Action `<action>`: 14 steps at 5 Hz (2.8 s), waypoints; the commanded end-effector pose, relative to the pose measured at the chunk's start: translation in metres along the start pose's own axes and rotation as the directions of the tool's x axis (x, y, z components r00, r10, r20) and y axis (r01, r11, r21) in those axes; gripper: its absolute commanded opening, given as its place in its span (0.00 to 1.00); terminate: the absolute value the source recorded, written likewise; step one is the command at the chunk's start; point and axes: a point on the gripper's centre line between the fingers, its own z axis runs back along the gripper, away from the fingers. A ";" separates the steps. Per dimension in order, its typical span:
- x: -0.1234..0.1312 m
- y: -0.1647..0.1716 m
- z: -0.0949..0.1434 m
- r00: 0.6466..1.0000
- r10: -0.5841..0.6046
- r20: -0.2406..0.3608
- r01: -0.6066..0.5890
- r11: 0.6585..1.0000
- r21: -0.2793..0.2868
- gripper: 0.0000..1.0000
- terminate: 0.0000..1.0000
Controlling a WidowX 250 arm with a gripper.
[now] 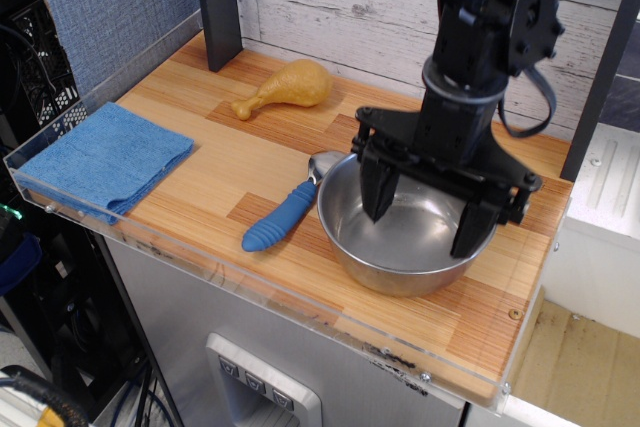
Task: Place the chicken inside the pot.
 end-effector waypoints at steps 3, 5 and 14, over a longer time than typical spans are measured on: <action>0.000 0.091 0.005 0.994 0.031 0.109 -0.036 0.998 0.045 1.00 0.00; 0.039 0.179 -0.012 0.992 0.086 0.092 -0.096 0.989 0.110 1.00 0.00; 0.133 0.212 -0.115 0.995 0.064 -0.073 -0.058 0.995 0.084 0.00 0.00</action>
